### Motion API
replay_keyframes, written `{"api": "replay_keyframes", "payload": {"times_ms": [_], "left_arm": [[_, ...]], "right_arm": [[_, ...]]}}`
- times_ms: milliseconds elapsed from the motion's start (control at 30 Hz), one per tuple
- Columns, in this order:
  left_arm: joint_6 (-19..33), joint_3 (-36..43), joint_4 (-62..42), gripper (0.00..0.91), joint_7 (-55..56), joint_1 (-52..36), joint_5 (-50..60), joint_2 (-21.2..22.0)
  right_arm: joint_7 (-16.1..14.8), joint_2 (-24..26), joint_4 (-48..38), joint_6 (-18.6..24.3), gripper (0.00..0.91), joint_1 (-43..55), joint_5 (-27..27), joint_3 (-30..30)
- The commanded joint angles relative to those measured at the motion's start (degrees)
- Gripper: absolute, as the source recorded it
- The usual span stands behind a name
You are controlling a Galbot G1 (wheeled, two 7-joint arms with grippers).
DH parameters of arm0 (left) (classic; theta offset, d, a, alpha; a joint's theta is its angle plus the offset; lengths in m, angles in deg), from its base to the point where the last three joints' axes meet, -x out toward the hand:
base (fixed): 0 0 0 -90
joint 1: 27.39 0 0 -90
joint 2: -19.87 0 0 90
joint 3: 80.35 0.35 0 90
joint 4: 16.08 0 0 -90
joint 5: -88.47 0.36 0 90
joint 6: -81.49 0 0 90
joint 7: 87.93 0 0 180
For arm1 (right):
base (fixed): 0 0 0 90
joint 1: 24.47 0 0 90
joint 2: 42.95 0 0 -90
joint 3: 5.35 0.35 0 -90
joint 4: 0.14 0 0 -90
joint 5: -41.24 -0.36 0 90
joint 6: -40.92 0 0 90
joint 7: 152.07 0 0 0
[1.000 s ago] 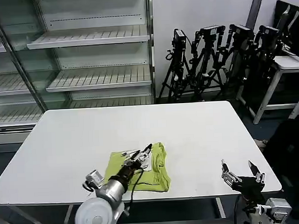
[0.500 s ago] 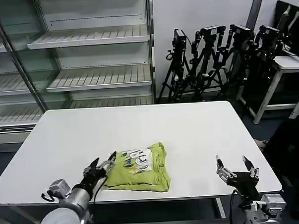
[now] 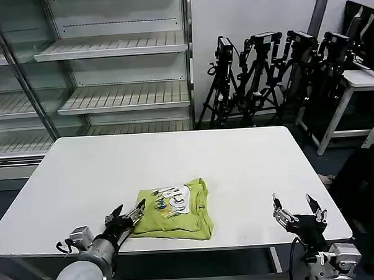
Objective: Fold and organize the clothes.
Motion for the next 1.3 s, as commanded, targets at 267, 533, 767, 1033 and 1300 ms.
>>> {"api": "replay_keyframes", "payload": {"times_ms": [267, 533, 767, 1033, 1300], "left_arm": [[-6.13, 2.12, -4.98, 0.907, 8.03, -5.32, -21.81, -0.05], [-6.16, 2.61, -4.04, 0.907, 8.58, -5.2, -28.3, 0.55], [-6.09, 3.4, -4.65, 0.272, 8.89, -5.68, -28.69, 0.65], [-5.91, 3.47, -4.54, 0.04, 8.13, -5.48, -28.75, 0.75], [-4.68, 3.14, -4.76, 0.04, 7.78, -5.27, -30.45, 1.7]], "right_arm": [[0.2, -0.56, 2.03, -0.11, 0.907, -2.26, -0.13, 2.22], [0.6, -0.93, 3.03, -0.32, 0.907, -2.9, -0.04, 2.35], [0.71, -1.39, 3.86, -0.35, 0.907, -3.85, 0.01, 2.71], [0.57, -1.75, 4.71, -0.37, 0.907, -5.1, 0.25, 3.33], [0.61, -1.91, 5.41, -0.38, 0.907, -5.77, 0.25, 3.81]]}}
